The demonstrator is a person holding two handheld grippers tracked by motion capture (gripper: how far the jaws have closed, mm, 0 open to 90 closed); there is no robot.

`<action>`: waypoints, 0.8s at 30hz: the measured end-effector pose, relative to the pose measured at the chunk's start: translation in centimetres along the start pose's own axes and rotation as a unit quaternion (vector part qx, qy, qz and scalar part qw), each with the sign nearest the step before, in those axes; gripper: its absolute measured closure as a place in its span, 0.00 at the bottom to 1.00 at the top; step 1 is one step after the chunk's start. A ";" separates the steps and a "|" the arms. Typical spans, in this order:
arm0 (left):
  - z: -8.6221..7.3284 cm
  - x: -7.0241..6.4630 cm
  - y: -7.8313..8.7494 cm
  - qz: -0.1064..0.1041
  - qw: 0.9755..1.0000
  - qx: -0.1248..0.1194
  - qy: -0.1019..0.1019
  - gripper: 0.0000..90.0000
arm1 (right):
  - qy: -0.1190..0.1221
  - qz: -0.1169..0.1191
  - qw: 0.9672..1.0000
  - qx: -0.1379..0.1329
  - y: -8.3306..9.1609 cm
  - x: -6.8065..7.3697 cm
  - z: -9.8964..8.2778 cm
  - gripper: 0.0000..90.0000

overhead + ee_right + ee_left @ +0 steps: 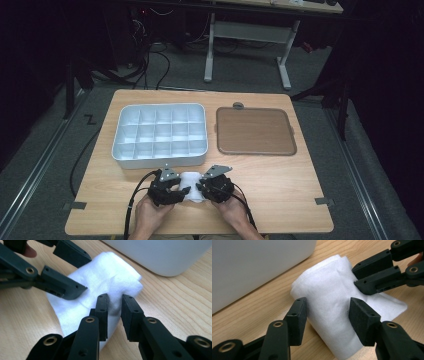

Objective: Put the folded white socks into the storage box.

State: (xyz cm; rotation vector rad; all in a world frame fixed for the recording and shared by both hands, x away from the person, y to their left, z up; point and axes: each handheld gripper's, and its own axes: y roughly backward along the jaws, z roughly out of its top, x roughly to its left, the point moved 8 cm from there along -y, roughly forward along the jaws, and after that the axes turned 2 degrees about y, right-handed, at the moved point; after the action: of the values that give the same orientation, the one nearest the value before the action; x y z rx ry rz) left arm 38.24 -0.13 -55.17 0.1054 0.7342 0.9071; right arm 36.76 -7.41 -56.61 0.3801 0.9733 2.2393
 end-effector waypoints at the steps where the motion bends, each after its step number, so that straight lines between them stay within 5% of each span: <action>1: 0.0 0.1 0.0 0.000 1.000 -0.001 0.002 0.55 | 0.001 -0.001 1.000 0.000 -0.1 0.0 -0.1 0.85; 24: 0.7 1.3 -0.1 0.009 1.000 -0.009 0.022 0.59 | -0.001 -0.008 1.000 0.008 -1.2 -0.2 -1.3 0.85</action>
State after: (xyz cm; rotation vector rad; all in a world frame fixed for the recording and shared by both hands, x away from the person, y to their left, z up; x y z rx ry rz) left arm 39.30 0.93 -55.35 0.0763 0.7675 0.9345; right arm 36.82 -7.65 -58.32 0.3800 0.9907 2.2171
